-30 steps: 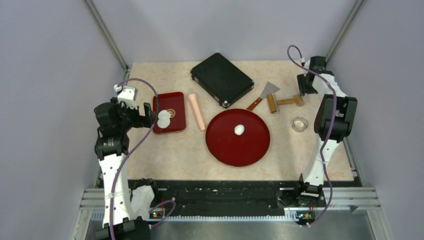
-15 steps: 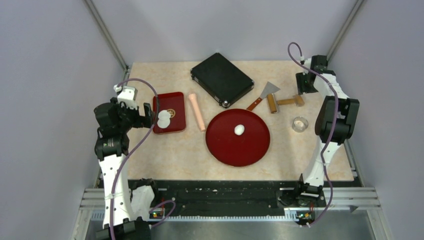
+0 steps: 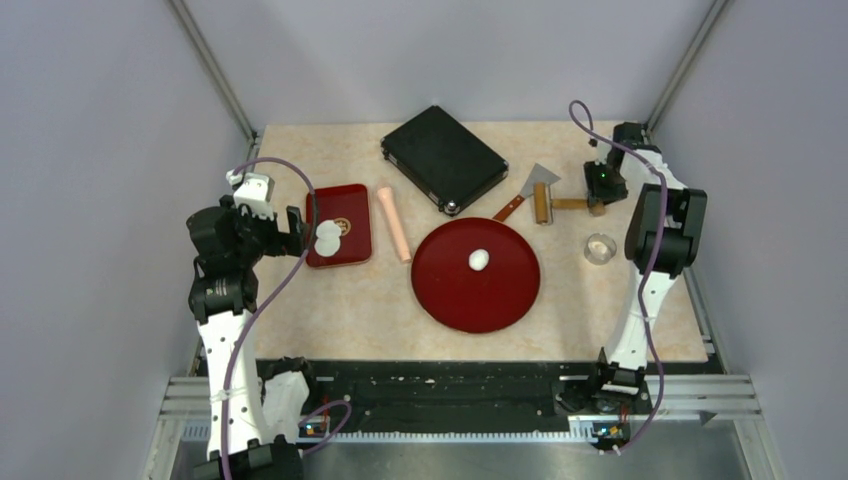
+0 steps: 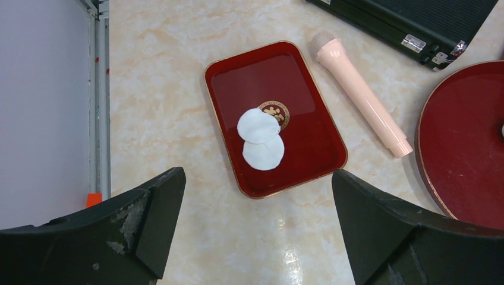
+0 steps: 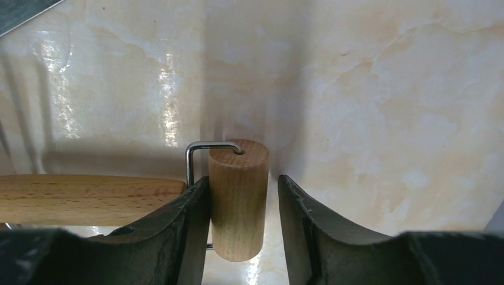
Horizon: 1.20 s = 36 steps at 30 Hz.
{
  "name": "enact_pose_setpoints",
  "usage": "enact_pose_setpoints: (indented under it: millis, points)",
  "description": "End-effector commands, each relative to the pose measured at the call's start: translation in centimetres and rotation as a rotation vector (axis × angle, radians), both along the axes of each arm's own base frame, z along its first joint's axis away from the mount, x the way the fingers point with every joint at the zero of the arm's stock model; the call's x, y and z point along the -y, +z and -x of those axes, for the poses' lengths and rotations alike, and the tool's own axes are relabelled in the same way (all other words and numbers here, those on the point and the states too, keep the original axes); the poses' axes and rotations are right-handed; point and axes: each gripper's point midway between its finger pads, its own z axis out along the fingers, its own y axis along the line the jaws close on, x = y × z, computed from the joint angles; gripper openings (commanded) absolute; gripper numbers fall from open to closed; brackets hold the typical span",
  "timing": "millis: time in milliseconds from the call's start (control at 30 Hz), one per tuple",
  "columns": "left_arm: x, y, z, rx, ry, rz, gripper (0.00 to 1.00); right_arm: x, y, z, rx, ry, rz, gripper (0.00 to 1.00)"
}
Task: Roll out the dumpling wrappers from the dough
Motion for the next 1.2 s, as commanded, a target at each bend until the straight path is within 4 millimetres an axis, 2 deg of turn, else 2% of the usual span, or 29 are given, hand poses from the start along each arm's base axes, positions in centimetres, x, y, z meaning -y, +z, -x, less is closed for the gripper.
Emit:
enact_pose_setpoints:
  millis: [0,67,100,167,233,300,400,500,567,633,700,800,900,967,1067,1167]
  points:
    - [0.1,1.1,0.0,0.047,-0.012,-0.002,0.99,-0.8,-1.6,0.5,-0.062,-0.002,-0.036,0.37]
    - [0.2,1.1,0.0,0.048,-0.014,-0.001,0.99,-0.9,-1.5,0.5,-0.062,-0.002,-0.046,0.10]
    - [0.2,1.2,0.0,0.049,-0.014,-0.002,0.99,-1.0,-1.4,0.5,-0.060,-0.005,-0.049,0.00]
    - [0.2,1.4,0.0,0.054,-0.016,0.001,0.99,-0.9,-0.3,0.1,-0.026,-0.012,-0.043,0.00]
    - [0.4,1.5,0.0,0.054,-0.023,0.009,0.99,-0.7,2.5,-0.6,0.065,-0.008,-0.021,0.00]
    - [0.8,2.0,-0.2,0.062,-0.042,0.017,0.99,-0.8,6.4,-1.3,0.175,0.010,0.002,0.00]
    - [1.4,3.7,-0.9,0.083,-0.077,0.018,0.99,-1.5,13.6,-1.4,0.351,0.031,0.030,0.00]
    - [2.8,6.1,-2.0,0.105,-0.146,-0.013,0.99,-3.4,20.8,-0.3,0.507,0.068,0.029,0.00]
    - [4.4,8.6,-3.1,0.139,-0.194,-0.056,0.99,-5.1,24.7,0.9,0.592,0.106,0.011,0.00]
    - [6.8,11.0,-3.8,0.174,-0.254,-0.089,0.99,-7.1,27.7,2.5,0.656,0.156,-0.023,0.00]
    - [10.4,13.1,-4.2,0.205,-0.361,-0.091,0.99,-9.6,30.3,4.5,0.714,0.222,-0.067,0.00]
    - [16.3,16.0,-4.1,0.242,-0.557,-0.031,0.99,-13.6,32.3,7.5,0.765,0.346,-0.147,0.00]
    - [21.7,17.9,-3.9,0.242,-0.717,0.044,0.99,-16.6,33.4,10.3,0.799,0.456,-0.238,0.00]
    - [25.1,18.3,-3.4,0.226,-0.806,0.078,0.99,-17.8,33.7,11.8,0.815,0.500,-0.292,0.00]
    - [29.6,17.7,-1.9,0.176,-0.937,0.113,0.99,-19.3,32.8,13.6,0.801,0.561,-0.349,0.00]
    - [33.3,15.8,-0.5,0.094,-1.033,0.140,0.99,-20.1,32.2,15.2,0.791,0.605,-0.393,0.00]
